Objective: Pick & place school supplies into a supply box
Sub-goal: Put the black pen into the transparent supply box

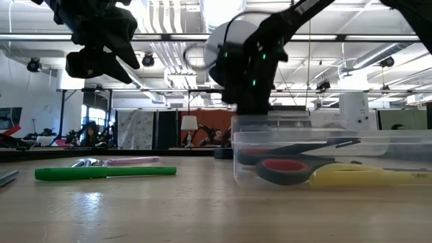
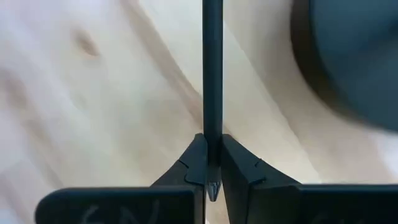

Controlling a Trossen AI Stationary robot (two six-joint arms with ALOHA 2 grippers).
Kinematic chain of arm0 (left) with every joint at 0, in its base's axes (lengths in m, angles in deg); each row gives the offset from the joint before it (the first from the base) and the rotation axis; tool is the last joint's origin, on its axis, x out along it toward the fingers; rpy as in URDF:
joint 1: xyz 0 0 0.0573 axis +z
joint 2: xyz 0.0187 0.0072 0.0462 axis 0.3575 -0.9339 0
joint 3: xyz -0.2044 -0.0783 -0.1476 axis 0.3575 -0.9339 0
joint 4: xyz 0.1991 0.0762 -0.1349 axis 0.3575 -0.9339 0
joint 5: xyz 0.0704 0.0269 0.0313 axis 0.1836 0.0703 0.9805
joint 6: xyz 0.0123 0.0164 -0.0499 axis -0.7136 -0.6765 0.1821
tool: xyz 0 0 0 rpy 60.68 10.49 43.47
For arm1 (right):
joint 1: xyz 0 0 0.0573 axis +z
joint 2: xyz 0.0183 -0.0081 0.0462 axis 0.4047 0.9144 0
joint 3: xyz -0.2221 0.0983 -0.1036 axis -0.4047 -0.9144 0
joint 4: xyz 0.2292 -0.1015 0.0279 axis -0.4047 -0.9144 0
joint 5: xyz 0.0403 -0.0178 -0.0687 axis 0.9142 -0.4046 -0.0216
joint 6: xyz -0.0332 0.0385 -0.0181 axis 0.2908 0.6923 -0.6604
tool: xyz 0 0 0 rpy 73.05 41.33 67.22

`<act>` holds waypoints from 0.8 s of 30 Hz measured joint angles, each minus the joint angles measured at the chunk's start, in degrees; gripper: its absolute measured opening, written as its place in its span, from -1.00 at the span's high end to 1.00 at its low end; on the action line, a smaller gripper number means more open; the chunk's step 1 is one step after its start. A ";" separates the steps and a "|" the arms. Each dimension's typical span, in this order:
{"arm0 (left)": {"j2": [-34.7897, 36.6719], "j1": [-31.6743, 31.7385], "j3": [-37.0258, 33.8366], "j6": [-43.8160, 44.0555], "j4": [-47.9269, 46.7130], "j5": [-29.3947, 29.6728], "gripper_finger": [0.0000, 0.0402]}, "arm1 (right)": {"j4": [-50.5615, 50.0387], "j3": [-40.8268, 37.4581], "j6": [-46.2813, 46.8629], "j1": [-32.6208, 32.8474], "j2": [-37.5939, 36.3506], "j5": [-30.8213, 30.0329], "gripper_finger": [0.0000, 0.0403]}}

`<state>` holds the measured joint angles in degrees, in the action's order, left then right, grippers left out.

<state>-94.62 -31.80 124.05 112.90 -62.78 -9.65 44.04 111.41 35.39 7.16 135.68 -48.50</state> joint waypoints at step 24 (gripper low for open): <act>-1.61 0.02 -0.17 -1.96 1.25 0.19 0.25 | -12.73 -8.51 -11.57 19.64 -25.51 11.04 0.94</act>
<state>-96.22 -31.78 123.88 110.93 -61.52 -9.47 31.31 102.89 23.82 26.79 110.17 -37.46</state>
